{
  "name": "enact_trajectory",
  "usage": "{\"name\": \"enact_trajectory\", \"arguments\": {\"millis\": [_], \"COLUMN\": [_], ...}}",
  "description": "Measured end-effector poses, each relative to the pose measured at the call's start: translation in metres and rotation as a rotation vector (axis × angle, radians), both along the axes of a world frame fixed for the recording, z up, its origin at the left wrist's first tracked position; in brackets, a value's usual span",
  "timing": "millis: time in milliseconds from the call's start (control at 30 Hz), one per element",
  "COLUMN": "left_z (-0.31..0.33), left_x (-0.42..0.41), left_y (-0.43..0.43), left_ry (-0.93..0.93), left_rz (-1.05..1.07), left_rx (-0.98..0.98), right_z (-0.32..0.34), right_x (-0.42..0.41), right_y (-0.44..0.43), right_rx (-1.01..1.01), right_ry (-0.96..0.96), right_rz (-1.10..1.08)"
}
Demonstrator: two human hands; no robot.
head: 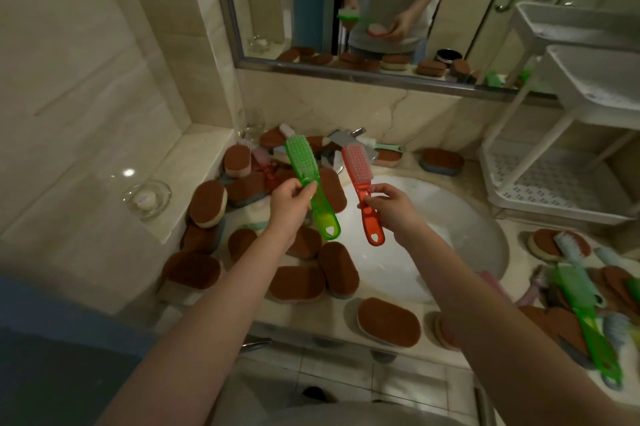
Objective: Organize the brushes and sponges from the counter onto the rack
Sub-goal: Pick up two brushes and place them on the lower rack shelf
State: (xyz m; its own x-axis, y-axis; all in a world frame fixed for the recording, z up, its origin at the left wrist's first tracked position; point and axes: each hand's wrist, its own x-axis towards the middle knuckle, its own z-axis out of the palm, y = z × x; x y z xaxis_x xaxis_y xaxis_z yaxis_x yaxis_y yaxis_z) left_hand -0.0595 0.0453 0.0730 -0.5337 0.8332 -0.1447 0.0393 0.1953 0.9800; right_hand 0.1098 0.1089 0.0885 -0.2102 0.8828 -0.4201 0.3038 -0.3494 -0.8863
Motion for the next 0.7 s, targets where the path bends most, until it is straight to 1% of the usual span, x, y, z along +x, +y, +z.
{"name": "enact_trajectory", "arguments": {"millis": [133,333,400,500,600,700], "left_z": [-0.004,-0.008,-0.009,-0.01,-0.015,-0.019], "left_x": [0.033,0.112,0.141,0.188,0.228,0.271], "left_y": [0.022,0.053,0.062,0.075,0.086,0.101], "left_ry": [0.02,0.048,0.059,0.052,0.051,0.063], "left_rz": [-0.086,-0.276,-0.33,-0.372,-0.423,-0.451], "left_rx": [0.011,-0.042,-0.052,-0.067,-0.083,-0.111], "right_z": [0.001,-0.012,-0.013,-0.016,-0.017,-0.023], "right_x": [0.037,0.119,0.148,0.195,0.232,0.274], "right_y": [0.006,0.018,0.022,0.03,0.04,0.053], "right_rx": [0.019,0.005,0.022,0.036,0.023,0.014], "right_ry": [0.032,0.105,0.093,0.089,0.124,0.111], "right_rz": [-0.089,-0.253,-0.284,-0.3,-0.361,-0.401]}}
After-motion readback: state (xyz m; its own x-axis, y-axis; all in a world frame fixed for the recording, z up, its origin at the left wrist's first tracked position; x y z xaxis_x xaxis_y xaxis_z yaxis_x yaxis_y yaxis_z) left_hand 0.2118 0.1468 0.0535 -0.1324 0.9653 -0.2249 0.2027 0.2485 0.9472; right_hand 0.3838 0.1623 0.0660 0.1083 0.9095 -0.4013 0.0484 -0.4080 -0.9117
